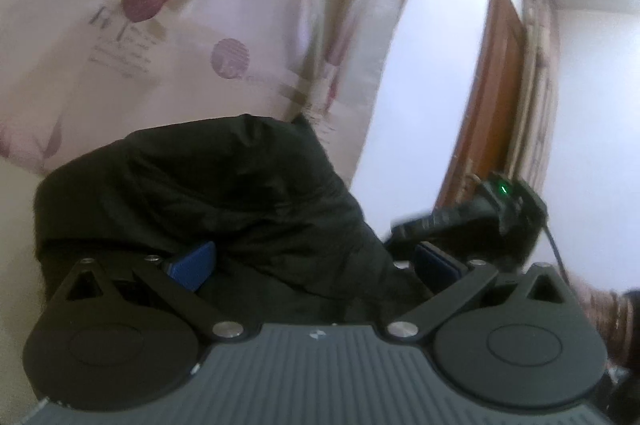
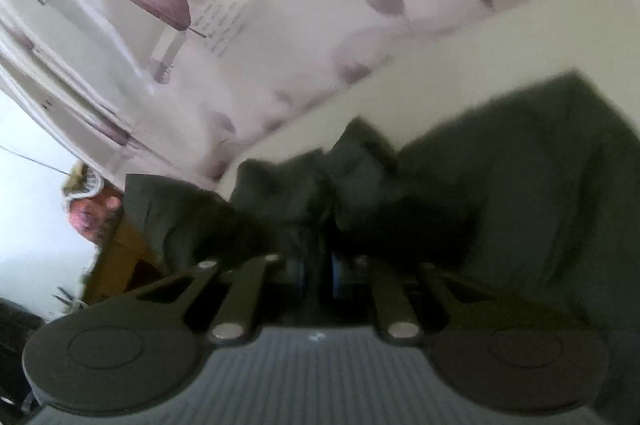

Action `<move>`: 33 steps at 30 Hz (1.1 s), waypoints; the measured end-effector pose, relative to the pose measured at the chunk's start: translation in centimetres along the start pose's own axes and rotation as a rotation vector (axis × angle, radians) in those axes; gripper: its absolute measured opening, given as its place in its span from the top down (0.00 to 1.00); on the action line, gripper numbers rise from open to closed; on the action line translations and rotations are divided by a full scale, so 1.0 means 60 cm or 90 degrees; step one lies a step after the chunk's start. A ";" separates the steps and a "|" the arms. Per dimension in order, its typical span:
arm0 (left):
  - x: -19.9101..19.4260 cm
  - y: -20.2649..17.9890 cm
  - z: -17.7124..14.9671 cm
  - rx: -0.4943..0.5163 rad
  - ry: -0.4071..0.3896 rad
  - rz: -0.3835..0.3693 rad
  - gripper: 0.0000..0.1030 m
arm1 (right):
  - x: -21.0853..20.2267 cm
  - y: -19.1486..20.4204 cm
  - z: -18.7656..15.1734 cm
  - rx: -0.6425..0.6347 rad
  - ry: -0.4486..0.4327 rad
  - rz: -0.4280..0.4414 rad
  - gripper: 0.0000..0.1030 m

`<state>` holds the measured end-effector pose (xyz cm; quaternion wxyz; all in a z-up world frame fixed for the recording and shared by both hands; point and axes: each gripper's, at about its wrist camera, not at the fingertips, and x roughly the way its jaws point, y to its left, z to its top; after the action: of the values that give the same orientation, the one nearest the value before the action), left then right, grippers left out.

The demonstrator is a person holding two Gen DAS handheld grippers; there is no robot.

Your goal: Fold large clothes

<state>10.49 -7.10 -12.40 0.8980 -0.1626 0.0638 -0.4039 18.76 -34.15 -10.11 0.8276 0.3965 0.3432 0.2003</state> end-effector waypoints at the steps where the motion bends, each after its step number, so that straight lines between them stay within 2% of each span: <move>1: 0.005 -0.006 -0.002 0.013 0.003 -0.010 0.00 | -0.002 0.000 0.000 0.017 0.003 0.013 0.68; 2: 0.007 -0.012 -0.006 0.024 0.005 -0.020 0.00 | -0.006 0.004 0.003 0.024 0.009 0.020 0.56; 3: 0.009 -0.020 -0.009 0.040 0.005 -0.029 0.00 | -0.007 0.012 0.009 0.023 0.019 0.022 0.27; 4: 0.011 -0.030 -0.012 0.060 0.006 -0.039 0.00 | -0.010 0.027 0.019 0.012 0.034 0.003 0.12; 5: 0.012 -0.036 -0.015 0.072 0.006 -0.045 0.00 | -0.010 0.041 0.022 -0.001 0.049 -0.021 0.10; 8: 0.013 -0.045 -0.020 0.080 0.005 -0.054 0.00 | 0.000 0.074 0.052 -0.028 0.104 -0.077 0.10; 12: 0.014 -0.048 -0.021 0.082 0.010 -0.047 0.00 | 0.014 0.114 0.051 -0.075 0.157 -0.141 0.09; 15: 0.010 -0.032 -0.019 0.046 0.009 -0.049 0.00 | -0.013 0.120 0.046 -0.070 0.155 -0.101 0.07; 17: 0.014 -0.024 -0.017 0.025 0.018 -0.060 0.00 | -0.037 0.107 0.040 -0.044 0.150 -0.071 0.01; 22: 0.025 -0.031 -0.015 0.039 0.023 -0.064 0.00 | -0.019 0.111 0.020 -0.089 0.178 -0.131 0.00; 25: 0.024 -0.029 -0.016 0.037 0.020 -0.065 0.00 | 0.013 0.133 0.011 -0.136 0.206 -0.142 0.00; 27: 0.024 -0.028 -0.017 0.038 0.017 -0.064 0.00 | 0.031 0.139 0.011 -0.148 0.199 -0.165 0.00; 29: 0.024 -0.027 -0.018 0.041 0.017 -0.063 0.00 | 0.047 0.141 0.010 -0.175 0.194 -0.178 0.05; 30: 0.025 -0.027 -0.019 0.041 0.026 -0.069 0.00 | 0.054 0.141 0.007 -0.201 0.196 -0.200 0.15; 33: 0.022 -0.025 -0.021 0.030 0.053 -0.066 0.00 | 0.060 0.132 -0.009 -0.260 0.189 -0.208 0.28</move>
<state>10.01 -9.30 -13.03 0.8760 -0.1277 0.0829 -0.4577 20.37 -26.90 -5.51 0.8524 0.1278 0.4721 0.1850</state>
